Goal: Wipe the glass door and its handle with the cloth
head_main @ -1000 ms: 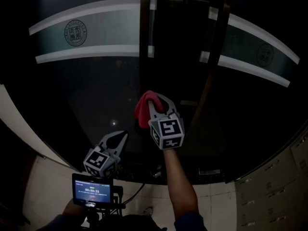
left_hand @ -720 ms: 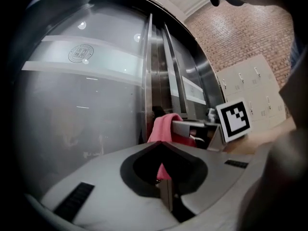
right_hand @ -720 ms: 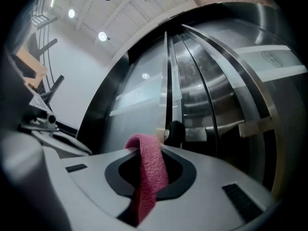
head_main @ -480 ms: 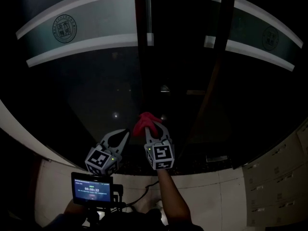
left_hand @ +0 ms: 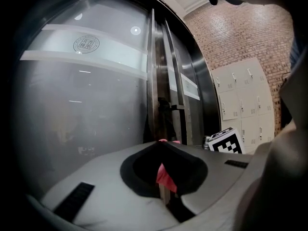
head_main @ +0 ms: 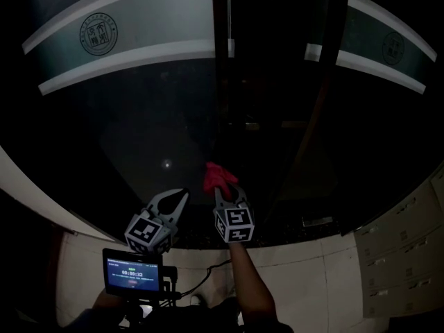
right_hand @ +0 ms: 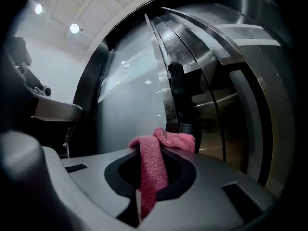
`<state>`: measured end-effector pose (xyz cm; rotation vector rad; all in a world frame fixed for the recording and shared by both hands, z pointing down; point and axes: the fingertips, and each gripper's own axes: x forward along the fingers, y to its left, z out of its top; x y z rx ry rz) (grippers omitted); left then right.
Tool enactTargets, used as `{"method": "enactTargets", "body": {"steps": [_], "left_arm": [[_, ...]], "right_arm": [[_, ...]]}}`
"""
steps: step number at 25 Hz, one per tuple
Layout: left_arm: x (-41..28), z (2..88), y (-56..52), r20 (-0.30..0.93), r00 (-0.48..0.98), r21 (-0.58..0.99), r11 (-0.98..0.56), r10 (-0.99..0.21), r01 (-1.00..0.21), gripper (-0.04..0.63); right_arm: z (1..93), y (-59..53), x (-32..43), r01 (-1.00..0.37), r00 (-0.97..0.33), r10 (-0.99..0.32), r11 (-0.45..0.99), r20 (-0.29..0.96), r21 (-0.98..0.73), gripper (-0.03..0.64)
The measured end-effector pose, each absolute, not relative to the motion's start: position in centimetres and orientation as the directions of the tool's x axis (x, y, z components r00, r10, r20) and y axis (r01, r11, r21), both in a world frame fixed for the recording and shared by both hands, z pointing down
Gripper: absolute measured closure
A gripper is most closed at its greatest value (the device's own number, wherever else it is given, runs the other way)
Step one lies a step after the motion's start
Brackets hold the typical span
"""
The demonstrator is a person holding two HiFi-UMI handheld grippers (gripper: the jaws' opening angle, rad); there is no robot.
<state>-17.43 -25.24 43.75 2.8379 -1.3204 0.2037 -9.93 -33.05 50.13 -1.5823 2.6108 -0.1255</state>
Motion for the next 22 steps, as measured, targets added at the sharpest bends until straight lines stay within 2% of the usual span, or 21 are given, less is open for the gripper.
{"method": "enactTargets", "body": {"steps": [11, 17, 22], "left_arm": [[-18.1, 42.0, -24.8, 0.076, 0.663, -0.045, -0.667, -0.744, -0.743, 0.583], [-19.0, 40.6, -23.1, 0.056, 0.684, -0.025, -0.686, -0.727, -0.727, 0.583], [-19.0, 40.8, -20.8, 0.047, 0.718, 0.004, -0.719, -0.694, -0.695, 0.583]], "right_arm": [[47.7, -31.9, -9.3, -0.907, -0.407, -0.912, 0.409, -0.040, -0.096, 0.589], [40.2, -27.3, -8.2, -0.930, -0.351, -0.920, 0.365, -0.174, -0.054, 0.589], [36.0, -20.8, -8.9, -0.931, -0.354, -0.897, 0.365, -0.266, 0.006, 0.589]]}}
